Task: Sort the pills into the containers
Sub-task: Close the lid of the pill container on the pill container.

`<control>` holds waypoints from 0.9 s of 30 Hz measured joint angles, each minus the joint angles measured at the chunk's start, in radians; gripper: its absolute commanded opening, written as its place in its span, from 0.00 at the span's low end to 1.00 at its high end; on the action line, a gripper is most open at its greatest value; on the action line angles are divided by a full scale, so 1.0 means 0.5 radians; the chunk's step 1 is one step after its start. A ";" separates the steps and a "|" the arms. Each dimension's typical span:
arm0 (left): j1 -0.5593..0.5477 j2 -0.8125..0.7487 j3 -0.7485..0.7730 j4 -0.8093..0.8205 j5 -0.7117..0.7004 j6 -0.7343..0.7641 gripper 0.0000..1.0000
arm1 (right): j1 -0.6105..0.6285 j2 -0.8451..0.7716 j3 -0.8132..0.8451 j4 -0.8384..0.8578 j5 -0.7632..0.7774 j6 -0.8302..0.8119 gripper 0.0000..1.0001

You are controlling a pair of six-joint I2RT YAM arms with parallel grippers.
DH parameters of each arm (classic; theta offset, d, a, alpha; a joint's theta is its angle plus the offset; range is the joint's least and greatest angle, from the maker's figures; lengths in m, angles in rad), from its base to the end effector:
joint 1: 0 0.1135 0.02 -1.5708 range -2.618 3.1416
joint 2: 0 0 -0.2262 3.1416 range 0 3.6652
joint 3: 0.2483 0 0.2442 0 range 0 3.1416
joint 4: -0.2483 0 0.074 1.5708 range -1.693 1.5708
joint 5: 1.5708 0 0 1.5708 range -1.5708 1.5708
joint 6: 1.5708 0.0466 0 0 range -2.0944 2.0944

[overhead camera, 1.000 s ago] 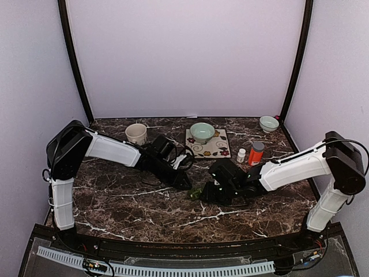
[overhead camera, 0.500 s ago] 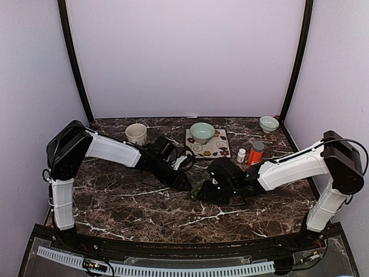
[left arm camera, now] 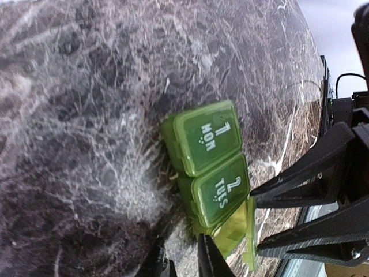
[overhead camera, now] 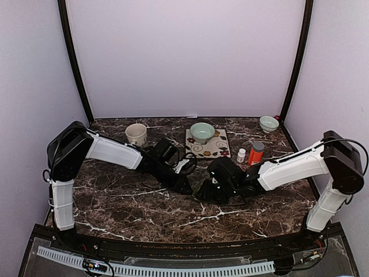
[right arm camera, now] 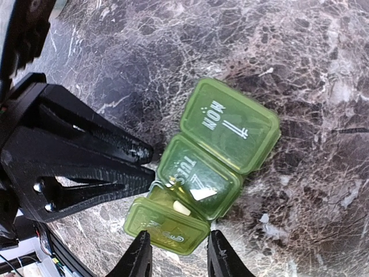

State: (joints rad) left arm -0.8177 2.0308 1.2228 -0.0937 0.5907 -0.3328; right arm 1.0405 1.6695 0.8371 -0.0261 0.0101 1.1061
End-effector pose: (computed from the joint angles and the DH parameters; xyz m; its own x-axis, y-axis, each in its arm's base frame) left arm 0.2528 -0.3076 0.0981 -0.7821 0.4376 -0.4435 0.6208 0.4856 -0.6155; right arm 0.1647 0.2800 0.1127 -0.9397 0.1646 -0.2997 -0.0429 0.8129 0.5808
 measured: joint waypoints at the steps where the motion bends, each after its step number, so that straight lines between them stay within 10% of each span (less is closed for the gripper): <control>1: -0.005 0.000 -0.004 -0.006 0.001 0.000 0.18 | -0.002 0.000 -0.004 0.002 -0.002 0.005 0.34; 27: -0.063 0.000 -0.057 -0.011 0.082 -0.002 0.15 | -0.028 0.004 -0.075 0.071 -0.058 0.069 0.34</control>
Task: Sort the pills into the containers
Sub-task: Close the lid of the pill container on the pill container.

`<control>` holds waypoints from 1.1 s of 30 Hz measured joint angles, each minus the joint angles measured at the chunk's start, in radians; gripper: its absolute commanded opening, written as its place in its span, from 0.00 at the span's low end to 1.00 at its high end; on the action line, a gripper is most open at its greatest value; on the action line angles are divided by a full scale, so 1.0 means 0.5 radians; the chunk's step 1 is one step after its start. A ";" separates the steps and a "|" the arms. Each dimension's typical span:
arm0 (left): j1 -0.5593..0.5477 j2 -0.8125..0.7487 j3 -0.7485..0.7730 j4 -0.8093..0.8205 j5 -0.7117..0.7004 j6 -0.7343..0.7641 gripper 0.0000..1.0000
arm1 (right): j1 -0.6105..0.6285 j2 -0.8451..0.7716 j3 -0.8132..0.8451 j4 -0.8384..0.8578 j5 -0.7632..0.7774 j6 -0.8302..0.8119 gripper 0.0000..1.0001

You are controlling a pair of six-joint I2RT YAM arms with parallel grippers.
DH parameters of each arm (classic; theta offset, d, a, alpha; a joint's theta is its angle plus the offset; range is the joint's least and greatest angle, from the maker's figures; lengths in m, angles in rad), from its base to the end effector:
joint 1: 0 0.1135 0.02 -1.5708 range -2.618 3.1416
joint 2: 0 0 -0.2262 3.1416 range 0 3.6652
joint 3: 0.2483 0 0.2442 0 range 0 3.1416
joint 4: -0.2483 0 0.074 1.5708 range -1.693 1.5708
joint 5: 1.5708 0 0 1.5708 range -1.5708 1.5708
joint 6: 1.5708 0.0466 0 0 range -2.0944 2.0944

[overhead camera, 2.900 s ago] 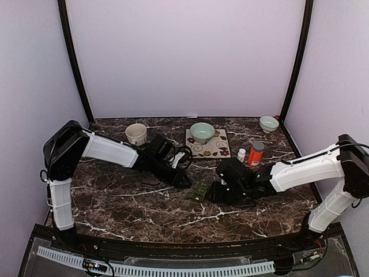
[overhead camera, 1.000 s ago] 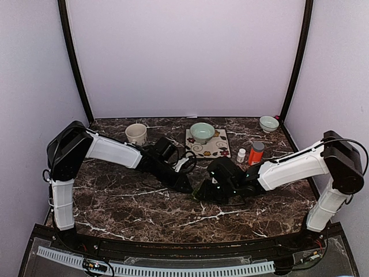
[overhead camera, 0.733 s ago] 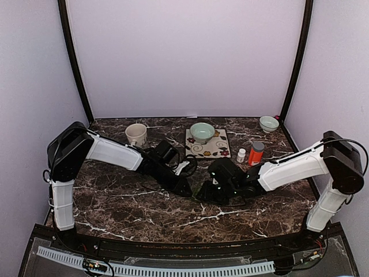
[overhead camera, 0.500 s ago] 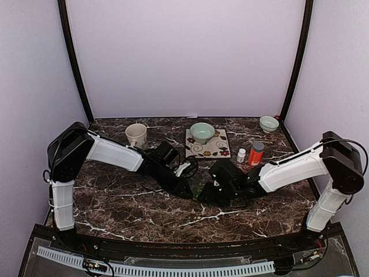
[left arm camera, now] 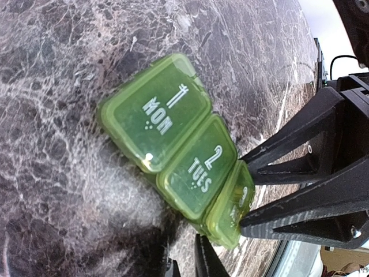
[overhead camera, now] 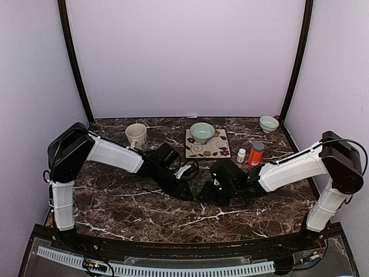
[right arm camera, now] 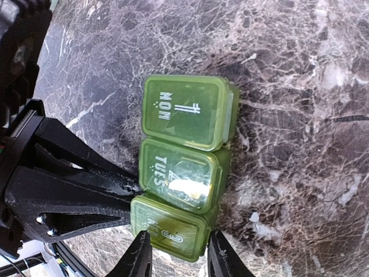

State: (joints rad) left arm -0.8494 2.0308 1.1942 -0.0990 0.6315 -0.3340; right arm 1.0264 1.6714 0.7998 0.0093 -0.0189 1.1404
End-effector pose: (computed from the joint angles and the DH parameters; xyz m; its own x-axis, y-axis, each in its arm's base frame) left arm 0.2368 -0.3109 0.0908 -0.7768 0.4825 -0.4048 0.6169 0.4533 -0.6435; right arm 0.1647 0.2737 0.1044 -0.9472 0.1900 -0.2585 -0.0021 0.8020 0.5973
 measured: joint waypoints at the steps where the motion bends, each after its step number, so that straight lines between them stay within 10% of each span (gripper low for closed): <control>1: -0.001 0.000 -0.001 0.000 0.000 0.000 0.15 | 0.000 0.004 0.000 0.003 -0.008 0.001 0.35; 33: -0.001 0.000 -0.001 -0.008 -0.001 0.001 0.15 | -0.075 0.095 0.014 0.092 -0.144 0.045 0.37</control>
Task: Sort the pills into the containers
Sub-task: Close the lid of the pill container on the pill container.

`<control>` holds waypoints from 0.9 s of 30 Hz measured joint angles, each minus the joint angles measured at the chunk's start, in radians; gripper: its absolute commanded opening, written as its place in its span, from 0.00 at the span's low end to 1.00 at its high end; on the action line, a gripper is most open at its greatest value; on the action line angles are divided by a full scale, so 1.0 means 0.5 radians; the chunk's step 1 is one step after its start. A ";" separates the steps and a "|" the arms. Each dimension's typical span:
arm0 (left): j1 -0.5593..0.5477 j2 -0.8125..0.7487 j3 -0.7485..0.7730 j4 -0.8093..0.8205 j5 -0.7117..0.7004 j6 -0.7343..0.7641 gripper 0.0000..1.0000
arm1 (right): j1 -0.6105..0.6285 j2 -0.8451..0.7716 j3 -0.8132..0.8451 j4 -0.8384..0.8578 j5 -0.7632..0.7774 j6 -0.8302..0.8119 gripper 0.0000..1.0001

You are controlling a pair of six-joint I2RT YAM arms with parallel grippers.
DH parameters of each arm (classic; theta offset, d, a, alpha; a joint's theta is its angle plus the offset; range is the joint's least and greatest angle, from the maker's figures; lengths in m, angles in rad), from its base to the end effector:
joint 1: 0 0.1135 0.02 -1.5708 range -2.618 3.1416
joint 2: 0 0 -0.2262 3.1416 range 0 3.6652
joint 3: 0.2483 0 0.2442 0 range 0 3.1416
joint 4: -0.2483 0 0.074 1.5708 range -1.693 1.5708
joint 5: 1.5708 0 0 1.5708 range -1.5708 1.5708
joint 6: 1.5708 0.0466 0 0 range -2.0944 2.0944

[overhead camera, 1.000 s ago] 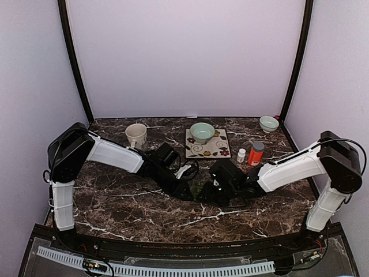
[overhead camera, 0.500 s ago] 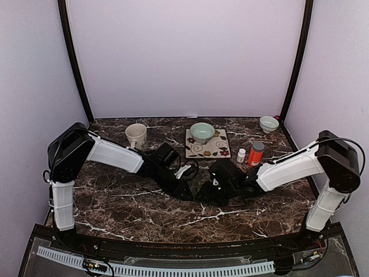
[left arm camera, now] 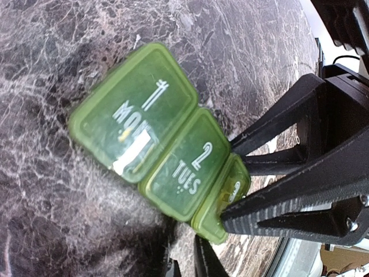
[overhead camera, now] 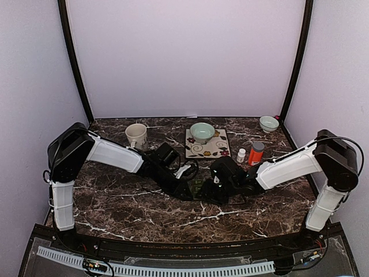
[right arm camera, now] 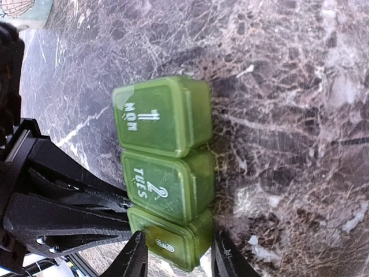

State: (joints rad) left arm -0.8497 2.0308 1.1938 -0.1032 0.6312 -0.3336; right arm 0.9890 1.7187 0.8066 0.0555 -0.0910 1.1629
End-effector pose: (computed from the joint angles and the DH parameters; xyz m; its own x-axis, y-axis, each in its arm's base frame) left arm 0.2364 -0.3106 0.0904 -0.7776 0.4842 -0.4011 0.6154 0.4553 -0.6434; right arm 0.1748 0.2735 0.0958 -0.9585 0.2063 -0.1968 0.0382 0.7769 0.6285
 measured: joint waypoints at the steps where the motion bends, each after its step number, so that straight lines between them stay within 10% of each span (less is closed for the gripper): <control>1: 0.002 0.000 -0.001 -0.002 0.001 0.000 0.15 | -0.005 0.003 0.000 0.005 -0.007 0.001 0.37; 27: 0.030 -0.003 0.032 -0.123 -0.002 0.015 0.15 | -0.056 0.086 0.119 -0.076 -0.104 -0.065 0.33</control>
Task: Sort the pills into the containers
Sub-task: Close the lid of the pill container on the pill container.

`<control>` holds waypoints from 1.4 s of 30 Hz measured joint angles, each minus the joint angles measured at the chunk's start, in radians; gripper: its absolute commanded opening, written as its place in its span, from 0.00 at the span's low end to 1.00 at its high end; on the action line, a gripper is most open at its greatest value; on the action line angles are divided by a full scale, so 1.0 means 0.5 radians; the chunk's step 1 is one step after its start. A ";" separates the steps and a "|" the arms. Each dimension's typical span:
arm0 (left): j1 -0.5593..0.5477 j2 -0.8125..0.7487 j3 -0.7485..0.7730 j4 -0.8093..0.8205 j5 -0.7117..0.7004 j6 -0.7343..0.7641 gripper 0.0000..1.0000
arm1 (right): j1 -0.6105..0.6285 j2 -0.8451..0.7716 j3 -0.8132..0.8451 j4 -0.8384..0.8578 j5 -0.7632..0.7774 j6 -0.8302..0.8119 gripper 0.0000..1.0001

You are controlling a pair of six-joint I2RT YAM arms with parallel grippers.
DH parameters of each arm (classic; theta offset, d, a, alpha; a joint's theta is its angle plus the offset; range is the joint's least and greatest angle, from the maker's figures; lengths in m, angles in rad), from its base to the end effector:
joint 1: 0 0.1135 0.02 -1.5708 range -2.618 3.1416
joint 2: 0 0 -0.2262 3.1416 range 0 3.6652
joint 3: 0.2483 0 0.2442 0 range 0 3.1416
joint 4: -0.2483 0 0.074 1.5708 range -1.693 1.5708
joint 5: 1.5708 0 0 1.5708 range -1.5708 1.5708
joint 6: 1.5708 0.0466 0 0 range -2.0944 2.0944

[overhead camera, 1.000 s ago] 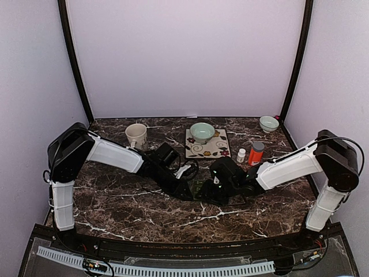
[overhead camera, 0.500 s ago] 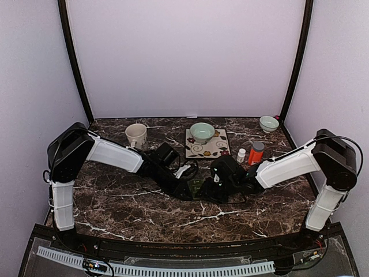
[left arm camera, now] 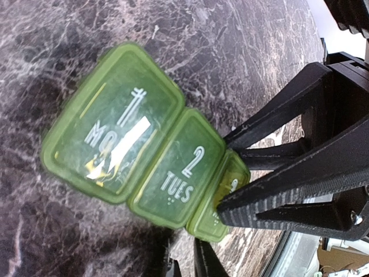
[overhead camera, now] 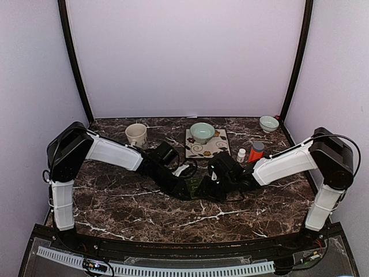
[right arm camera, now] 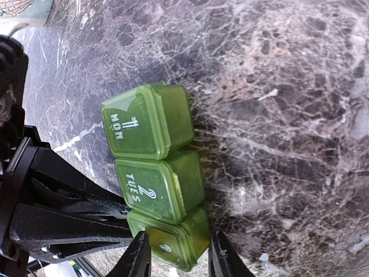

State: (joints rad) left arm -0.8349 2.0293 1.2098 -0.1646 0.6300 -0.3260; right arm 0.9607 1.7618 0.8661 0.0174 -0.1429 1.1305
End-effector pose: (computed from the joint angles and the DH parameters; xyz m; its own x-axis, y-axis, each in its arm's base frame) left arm 0.2397 -0.3056 0.0913 -0.7915 0.4885 -0.3673 0.5958 0.4825 -0.6421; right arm 0.1862 0.2779 0.0959 -0.9689 0.1768 -0.1730 0.0310 0.7806 0.6243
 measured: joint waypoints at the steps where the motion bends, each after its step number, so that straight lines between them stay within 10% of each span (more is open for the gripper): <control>1: 0.002 -0.004 0.001 -0.011 -0.008 0.004 0.15 | 0.001 0.004 0.005 -0.001 -0.001 -0.002 0.33; 42: 0.111 -0.181 0.000 -0.057 -0.285 0.047 0.22 | -0.005 0.123 0.055 0.127 -0.137 -0.067 0.27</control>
State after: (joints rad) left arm -0.7792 1.9388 1.2098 -0.1932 0.4873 -0.3027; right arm 0.9581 1.8233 0.8936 0.0807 -0.2111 1.0969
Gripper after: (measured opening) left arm 0.178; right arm 0.271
